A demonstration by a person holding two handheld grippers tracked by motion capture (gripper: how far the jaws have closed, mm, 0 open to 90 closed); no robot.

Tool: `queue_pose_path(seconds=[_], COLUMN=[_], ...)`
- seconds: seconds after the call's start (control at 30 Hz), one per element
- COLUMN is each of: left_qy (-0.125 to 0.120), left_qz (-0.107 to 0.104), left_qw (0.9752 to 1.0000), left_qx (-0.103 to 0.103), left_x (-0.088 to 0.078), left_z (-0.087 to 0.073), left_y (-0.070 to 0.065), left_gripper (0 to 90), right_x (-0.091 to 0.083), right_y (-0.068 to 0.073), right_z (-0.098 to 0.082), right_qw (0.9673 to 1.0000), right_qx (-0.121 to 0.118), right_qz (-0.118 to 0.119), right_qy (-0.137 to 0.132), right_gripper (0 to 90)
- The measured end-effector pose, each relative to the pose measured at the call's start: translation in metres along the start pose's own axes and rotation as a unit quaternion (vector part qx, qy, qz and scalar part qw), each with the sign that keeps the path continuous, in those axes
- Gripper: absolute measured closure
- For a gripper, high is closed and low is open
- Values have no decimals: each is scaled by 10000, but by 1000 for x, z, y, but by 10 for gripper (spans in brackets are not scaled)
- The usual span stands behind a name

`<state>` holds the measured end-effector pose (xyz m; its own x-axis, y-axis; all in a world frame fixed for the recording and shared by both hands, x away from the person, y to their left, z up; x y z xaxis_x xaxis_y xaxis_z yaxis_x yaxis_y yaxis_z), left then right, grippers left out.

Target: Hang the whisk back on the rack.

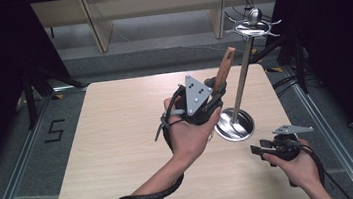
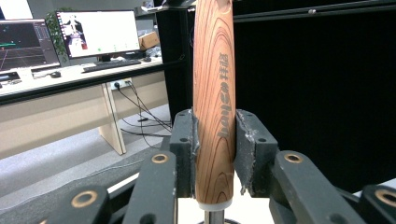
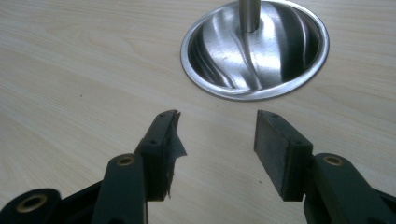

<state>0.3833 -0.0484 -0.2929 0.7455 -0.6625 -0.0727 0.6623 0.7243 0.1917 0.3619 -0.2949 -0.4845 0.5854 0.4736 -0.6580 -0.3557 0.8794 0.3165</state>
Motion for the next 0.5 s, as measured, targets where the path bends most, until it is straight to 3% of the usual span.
queue_pose_path(seconds=[0.07, 0.1, 0.5], left_qy=[-24, -33, -41], left_qz=[5, -7, -39], left_qw=[10000, 10000, 10000], left_qx=[-14, -13, -25], left_x=[1, 1, 5], left_z=[1, 3, 6], left_y=[0, -1, -4], left_gripper=[697, 697, 697], right_x=[0, 0, -2], right_y=[0, 3, 1], right_z=[0, -1, -1], right_qw=[10000, 9997, 9998], right_qx=[58, 229, 143], right_qz=[-26, -22, -94], right_qy=[36, 14, 68], right_gripper=[502, 501, 501])
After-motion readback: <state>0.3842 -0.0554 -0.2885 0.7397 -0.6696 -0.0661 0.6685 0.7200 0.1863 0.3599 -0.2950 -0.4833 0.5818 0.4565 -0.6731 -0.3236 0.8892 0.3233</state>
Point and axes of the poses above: each handheld gripper's, and its own axes: x roughly forward along the jaws, z roughly out of its top, y roughly to its left, the point moved 3 cm from there along x, roughly forward along the jaws, and after that the axes turned 8 degrees about x, right-handed, at the moved point
